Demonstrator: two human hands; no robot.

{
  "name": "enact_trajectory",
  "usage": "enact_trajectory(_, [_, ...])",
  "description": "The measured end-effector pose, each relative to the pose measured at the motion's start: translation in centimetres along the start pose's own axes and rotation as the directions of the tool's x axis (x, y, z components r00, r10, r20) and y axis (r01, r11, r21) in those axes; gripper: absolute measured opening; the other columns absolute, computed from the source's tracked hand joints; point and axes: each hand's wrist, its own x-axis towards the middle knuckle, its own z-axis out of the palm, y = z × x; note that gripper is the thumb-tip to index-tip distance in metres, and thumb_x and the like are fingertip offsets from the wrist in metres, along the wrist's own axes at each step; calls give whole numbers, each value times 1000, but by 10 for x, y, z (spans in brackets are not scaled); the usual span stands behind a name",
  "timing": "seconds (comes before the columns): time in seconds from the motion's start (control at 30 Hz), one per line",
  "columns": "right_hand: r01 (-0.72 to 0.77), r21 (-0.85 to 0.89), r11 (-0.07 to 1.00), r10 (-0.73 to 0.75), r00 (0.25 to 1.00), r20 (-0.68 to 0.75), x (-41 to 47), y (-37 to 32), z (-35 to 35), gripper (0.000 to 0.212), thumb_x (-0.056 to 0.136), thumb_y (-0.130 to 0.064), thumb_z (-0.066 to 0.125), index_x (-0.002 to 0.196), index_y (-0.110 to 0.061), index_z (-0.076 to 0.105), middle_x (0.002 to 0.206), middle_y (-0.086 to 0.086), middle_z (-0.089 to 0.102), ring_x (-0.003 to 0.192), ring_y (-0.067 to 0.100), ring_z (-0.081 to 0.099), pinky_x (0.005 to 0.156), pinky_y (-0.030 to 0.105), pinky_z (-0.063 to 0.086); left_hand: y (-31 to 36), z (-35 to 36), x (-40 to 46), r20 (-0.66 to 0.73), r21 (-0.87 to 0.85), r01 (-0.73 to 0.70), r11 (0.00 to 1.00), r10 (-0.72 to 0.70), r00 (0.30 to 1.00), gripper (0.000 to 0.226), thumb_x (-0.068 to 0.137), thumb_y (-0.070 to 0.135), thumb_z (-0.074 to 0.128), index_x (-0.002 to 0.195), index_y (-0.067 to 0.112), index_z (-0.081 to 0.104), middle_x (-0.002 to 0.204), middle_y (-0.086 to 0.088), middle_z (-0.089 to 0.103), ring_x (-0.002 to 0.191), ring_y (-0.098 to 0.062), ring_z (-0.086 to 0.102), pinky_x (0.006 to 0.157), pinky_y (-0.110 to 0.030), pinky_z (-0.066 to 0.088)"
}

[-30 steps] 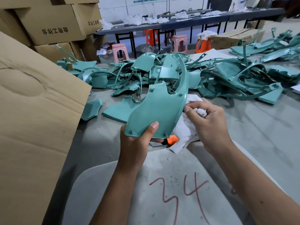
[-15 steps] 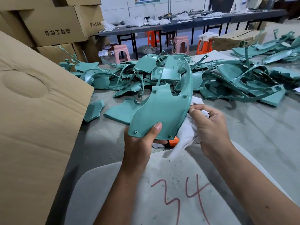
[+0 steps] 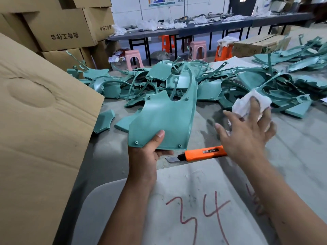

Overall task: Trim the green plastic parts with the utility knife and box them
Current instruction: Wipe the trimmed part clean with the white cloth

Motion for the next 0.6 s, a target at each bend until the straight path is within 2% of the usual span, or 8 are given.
enact_trajectory(0.1, [241, -12, 970, -241, 969, 49, 2, -3, -9, 51, 84, -79, 48, 110, -45, 74, 168, 1, 23, 154, 38, 6, 119, 62, 15, 0, -2, 3, -58, -50, 30, 998, -32, 998, 36, 75, 11, 74, 110, 17, 72, 99, -3, 76, 74, -20, 72, 45, -29, 52])
enact_trajectory(0.17, [412, -31, 911, -408, 909, 87, -1, -8, -11, 64, 78, -87, 32, 101, -48, 77, 166, -3, 32, 154, 35, 11, 117, 59, 19, 1, -4, 4, -89, -99, 45, 994, -54, 995, 32, 74, 10, 74, 105, 19, 75, 100, -4, 76, 75, -23, 72, 46, -29, 52])
enact_trajectory(0.23, [520, -1, 854, -508, 836, 208, -5, -11, -10, 70, 73, -97, 29, 97, -51, 77, 166, -11, 32, 156, 30, 8, 119, 59, 16, 4, -5, 6, -120, -144, 66, 987, -83, 989, 28, 74, 8, 74, 98, 21, 78, 100, -4, 76, 77, -24, 72, 46, -29, 52])
enact_trajectory(0.3, [577, 40, 816, -549, 751, 367, -7, -11, -9, 69, 62, -102, 41, 99, -53, 74, 164, -17, 30, 157, 25, 4, 120, 60, 10, 7, -6, 7, -158, -172, 77, 982, -105, 982, 30, 77, 3, 74, 102, 19, 76, 101, -5, 76, 78, -24, 72, 47, -28, 52])
enact_trajectory(0.37, [590, 57, 805, -551, 708, 442, -7, -13, -8, 56, 61, -91, 63, 98, -51, 73, 159, -15, 34, 153, 25, 8, 119, 58, 9, 10, -8, 8, -203, -176, 78, 981, -114, 973, 30, 85, -1, 68, 110, 15, 70, 101, -6, 75, 77, -23, 72, 47, -28, 52])
enact_trajectory(0.43, [584, 60, 810, -562, 741, 368, -7, -14, -8, 39, 67, -75, 77, 92, -45, 75, 149, -9, 42, 145, 28, 19, 112, 55, 19, 12, -10, 10, -235, -187, 75, 980, -118, 965, 27, 89, -1, 63, 111, 15, 68, 97, -5, 75, 74, -21, 71, 47, -27, 51])
enact_trajectory(0.5, [564, 73, 823, -567, 805, 173, -6, -13, -5, 29, 76, -62, 76, 89, -36, 75, 142, -2, 48, 136, 31, 28, 105, 52, 27, 14, -12, 11, -265, -238, 80, 968, -144, 953, 24, 91, -1, 60, 108, 15, 68, 92, -5, 75, 68, -19, 69, 46, -26, 50])
enact_trajectory(0.6, [385, 116, 916, -368, 918, -148, -2, -13, -2, 43, 90, -53, 59, 101, -12, 68, 132, 11, 54, 122, 35, 41, 97, 47, 35, 16, -17, 15, -341, -356, 129, 926, -257, 904, 15, 91, 2, 55, 95, 12, 66, 81, -6, 71, 58, -16, 64, 43, -22, 46])
